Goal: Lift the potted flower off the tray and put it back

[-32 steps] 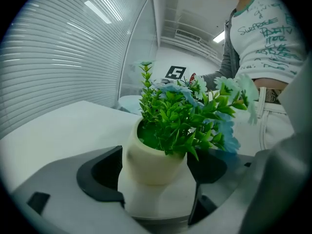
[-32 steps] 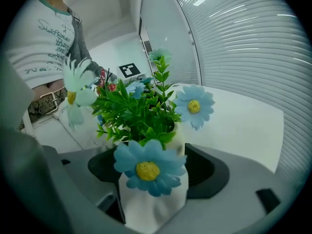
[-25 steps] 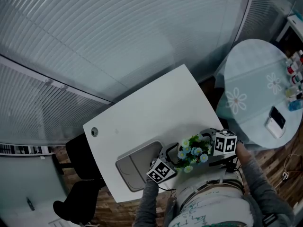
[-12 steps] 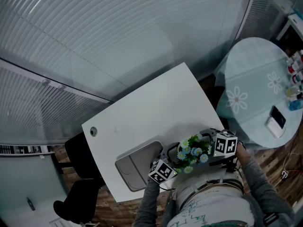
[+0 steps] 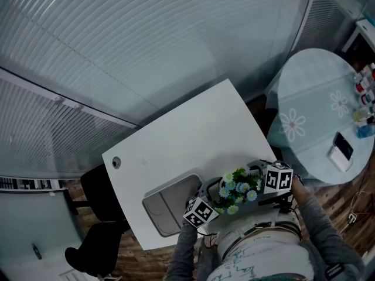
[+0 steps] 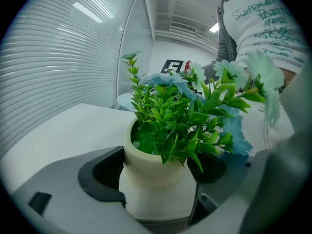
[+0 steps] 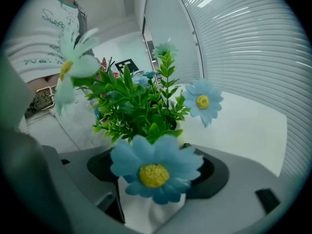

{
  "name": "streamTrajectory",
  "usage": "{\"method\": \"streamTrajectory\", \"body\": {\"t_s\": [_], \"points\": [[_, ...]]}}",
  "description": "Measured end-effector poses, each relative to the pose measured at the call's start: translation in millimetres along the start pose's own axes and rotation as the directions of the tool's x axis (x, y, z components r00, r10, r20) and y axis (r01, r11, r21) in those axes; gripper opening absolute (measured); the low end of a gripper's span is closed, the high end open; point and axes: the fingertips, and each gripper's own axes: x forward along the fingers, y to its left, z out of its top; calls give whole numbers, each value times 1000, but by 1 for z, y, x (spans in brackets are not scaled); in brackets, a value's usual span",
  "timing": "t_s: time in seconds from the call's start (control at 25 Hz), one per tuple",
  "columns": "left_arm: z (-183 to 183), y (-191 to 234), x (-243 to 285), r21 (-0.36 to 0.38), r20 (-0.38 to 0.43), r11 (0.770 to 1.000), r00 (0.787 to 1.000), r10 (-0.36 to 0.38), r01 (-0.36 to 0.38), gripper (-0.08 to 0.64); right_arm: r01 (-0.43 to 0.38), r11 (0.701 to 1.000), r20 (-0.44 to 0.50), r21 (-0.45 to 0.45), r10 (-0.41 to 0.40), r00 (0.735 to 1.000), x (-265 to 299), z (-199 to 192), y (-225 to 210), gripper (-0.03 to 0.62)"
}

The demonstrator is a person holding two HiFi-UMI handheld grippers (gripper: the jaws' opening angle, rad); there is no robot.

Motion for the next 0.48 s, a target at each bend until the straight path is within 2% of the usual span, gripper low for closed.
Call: {"method": "streamTrajectory", "body": {"t_s": [0.48], "points": [[15,-6,-8,-17,11,1000,1000,12,-11,410,-17,1000,-24,-7,17,1000,-14,10,6,351]]}}
